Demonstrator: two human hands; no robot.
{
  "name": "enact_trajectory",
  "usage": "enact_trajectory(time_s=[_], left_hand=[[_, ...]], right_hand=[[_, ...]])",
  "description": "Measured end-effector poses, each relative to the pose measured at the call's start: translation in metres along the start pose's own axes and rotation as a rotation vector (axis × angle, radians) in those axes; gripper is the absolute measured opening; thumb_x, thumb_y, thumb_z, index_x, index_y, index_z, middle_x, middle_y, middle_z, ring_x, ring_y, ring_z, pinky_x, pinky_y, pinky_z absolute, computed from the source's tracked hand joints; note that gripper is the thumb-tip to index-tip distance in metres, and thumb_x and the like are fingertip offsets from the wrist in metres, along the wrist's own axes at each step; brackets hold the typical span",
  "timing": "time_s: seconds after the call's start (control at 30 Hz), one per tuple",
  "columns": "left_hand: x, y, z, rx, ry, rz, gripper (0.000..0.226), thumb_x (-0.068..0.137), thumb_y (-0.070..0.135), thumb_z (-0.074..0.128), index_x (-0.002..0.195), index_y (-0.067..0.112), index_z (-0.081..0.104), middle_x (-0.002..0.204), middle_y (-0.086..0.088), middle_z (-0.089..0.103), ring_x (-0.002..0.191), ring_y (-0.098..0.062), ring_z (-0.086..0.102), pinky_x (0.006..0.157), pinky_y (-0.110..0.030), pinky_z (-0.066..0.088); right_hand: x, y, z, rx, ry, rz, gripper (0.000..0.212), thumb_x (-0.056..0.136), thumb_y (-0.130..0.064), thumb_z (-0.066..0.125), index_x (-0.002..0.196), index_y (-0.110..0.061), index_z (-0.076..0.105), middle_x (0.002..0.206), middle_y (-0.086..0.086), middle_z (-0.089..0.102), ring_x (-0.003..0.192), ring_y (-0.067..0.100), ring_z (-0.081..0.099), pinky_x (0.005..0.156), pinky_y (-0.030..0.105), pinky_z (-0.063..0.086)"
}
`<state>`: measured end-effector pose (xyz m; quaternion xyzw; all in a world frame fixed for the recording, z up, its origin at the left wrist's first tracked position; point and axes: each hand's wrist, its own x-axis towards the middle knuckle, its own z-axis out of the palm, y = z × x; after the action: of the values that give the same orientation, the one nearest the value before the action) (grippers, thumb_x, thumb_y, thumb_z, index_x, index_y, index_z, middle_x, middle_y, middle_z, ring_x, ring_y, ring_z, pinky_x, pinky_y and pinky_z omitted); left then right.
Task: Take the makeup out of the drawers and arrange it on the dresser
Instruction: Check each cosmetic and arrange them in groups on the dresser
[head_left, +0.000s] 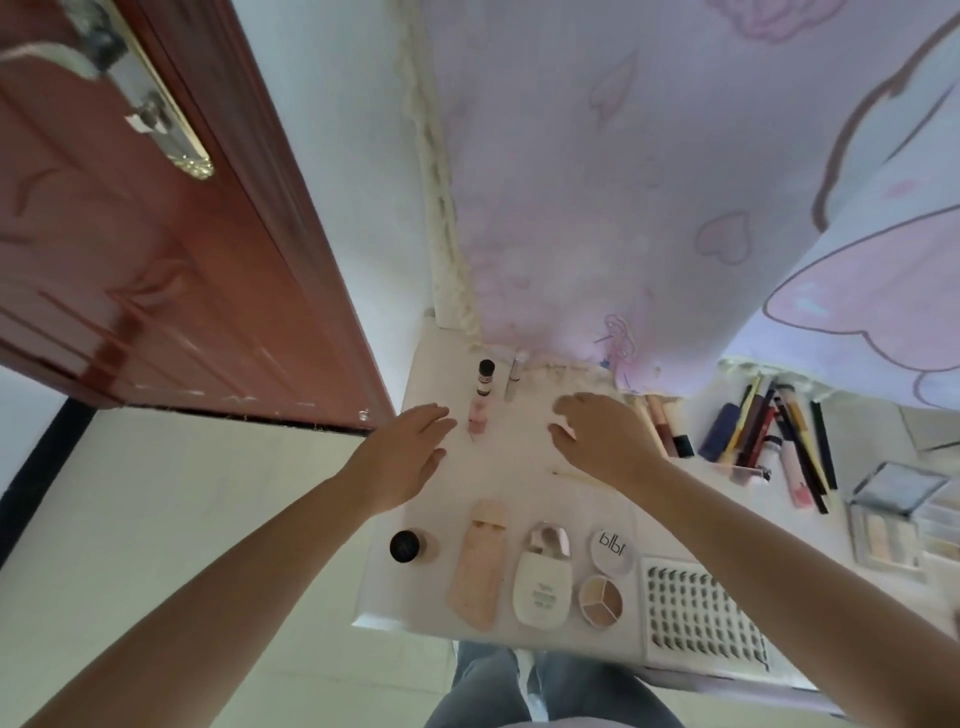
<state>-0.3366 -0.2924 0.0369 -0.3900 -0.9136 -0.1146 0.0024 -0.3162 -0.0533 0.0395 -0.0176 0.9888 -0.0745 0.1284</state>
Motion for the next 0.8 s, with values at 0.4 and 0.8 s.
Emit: enact_trajectory(time_s=[0.4, 0.8], left_hand=[[0.034, 0.058, -0.013, -0.176, -0.173, -0.113, 0.039, 0.096, 0.021, 0.037, 0.135, 0.014, 0.039, 0.141, 0.001, 0.038, 0.131, -0.013, 0.033, 0.101, -0.019, 0.025], [0.079, 0.096, -0.035, -1.031, -0.006, -0.618, 0.031, 0.095, 0.022, 0.043, 0.123, 0.009, 0.047, 0.095, 0.004, 0.058, 0.078, -0.009, 0.058, 0.064, -0.015, 0.045]], right_hand=[[0.016, 0.080, 0.023, 0.081, -0.113, 0.383, 0.036, 0.086, -0.002, 0.045, 0.122, -0.002, 0.043, 0.116, 0.018, 0.057, 0.100, 0.032, 0.059, 0.071, 0.033, 0.048], [-0.020, 0.061, -0.054, 0.266, 0.152, -0.251, 0.029, 0.089, -0.031, 0.053, 0.115, -0.019, 0.053, 0.096, 0.000, 0.060, 0.086, 0.020, 0.058, 0.068, 0.020, 0.037]])
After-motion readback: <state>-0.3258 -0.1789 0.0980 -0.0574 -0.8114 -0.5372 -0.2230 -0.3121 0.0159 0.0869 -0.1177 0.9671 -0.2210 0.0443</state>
